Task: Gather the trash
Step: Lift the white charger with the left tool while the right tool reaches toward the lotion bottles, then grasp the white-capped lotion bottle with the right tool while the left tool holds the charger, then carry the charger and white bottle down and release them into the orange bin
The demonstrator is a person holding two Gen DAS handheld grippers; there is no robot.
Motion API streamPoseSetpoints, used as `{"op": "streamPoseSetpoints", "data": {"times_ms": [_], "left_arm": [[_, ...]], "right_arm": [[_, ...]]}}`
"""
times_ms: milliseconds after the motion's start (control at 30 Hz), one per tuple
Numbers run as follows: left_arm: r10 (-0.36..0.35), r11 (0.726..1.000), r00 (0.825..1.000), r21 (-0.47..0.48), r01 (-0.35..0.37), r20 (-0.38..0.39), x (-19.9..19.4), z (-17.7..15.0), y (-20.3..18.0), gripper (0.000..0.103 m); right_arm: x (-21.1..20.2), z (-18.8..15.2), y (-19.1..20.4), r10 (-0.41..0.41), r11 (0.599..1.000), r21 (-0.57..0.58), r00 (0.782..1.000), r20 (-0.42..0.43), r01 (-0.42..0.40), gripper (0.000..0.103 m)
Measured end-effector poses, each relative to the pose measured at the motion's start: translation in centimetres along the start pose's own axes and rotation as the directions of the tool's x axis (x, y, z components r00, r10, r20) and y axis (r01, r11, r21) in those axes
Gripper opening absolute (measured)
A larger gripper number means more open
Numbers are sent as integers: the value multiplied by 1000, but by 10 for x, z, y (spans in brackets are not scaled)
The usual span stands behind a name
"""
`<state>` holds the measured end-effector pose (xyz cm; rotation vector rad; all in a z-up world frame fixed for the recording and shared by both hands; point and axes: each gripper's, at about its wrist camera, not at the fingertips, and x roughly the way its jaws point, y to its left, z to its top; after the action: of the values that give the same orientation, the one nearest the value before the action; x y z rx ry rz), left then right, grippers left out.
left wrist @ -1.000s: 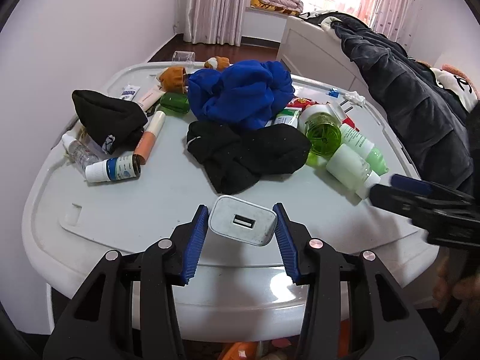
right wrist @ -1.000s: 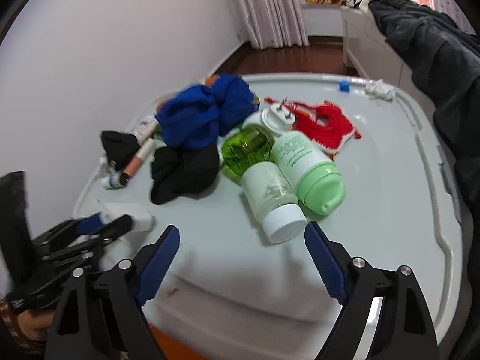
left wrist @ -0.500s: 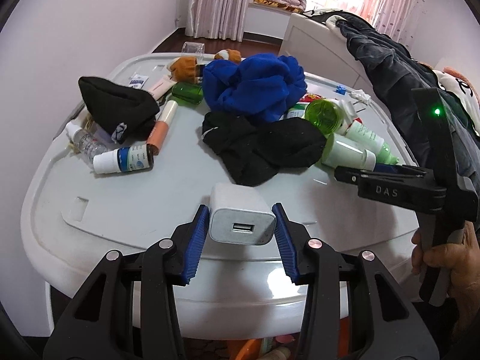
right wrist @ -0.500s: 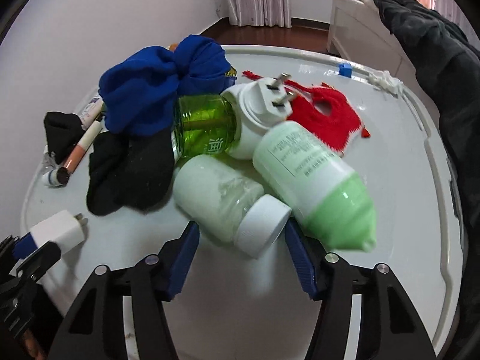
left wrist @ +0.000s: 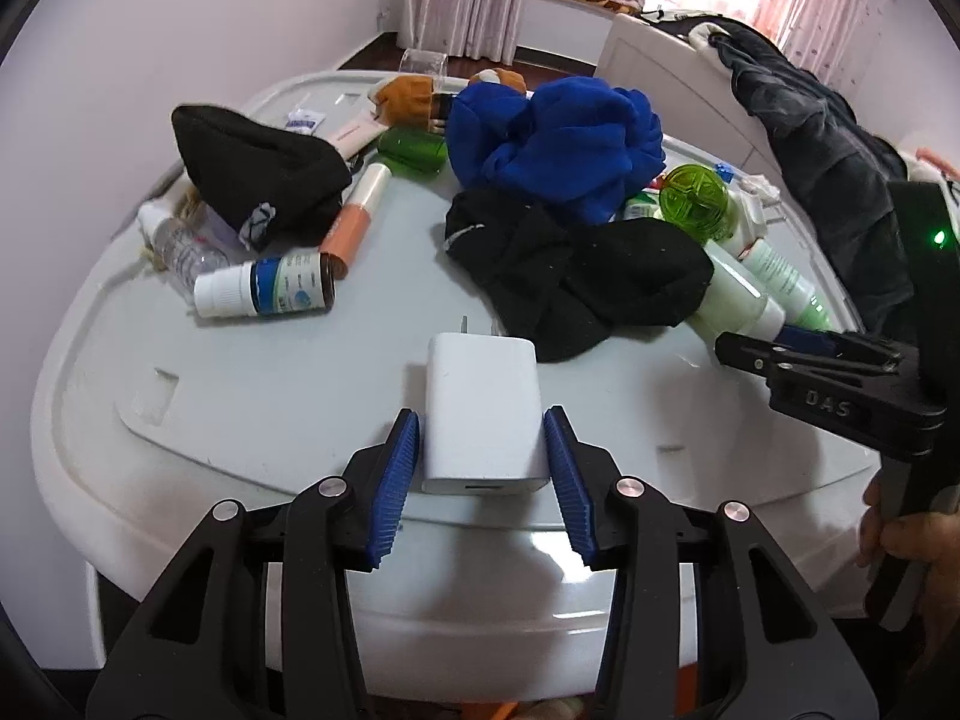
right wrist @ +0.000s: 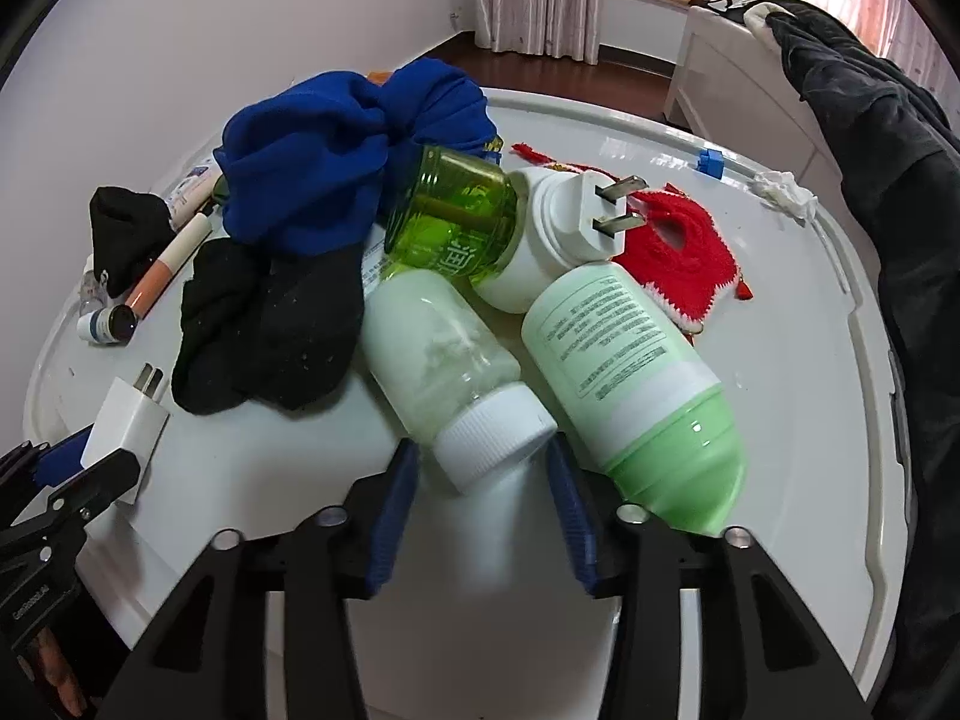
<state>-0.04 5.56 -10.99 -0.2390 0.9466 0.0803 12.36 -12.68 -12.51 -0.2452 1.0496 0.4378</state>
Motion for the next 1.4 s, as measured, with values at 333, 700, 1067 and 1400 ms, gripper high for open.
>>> {"op": "streamPoseSetpoints", "data": {"times_ms": [333, 700, 1067, 1400], "left_arm": [[37, 998, 999, 43, -38, 18, 5, 1, -6, 40], [-31, 999, 998, 28, 30, 56, -16, 6, -6, 40], [-129, 987, 990, 101, 124, 50, -42, -4, -31, 40], [-183, 975, 982, 134, 175, 48, -68, -18, -42, 40]], "right_arm": [[11, 18, 1, 47, 999, 17, 999, -17, -47, 46], [-30, 11, -3, 118, 991, 65, 993, 15, -119, 42], [-65, -10, -10, 72, 995, 69, 997, 18, -73, 42], [-112, -22, -9, 22, 999, 44, 999, 47, -24, 42]]}}
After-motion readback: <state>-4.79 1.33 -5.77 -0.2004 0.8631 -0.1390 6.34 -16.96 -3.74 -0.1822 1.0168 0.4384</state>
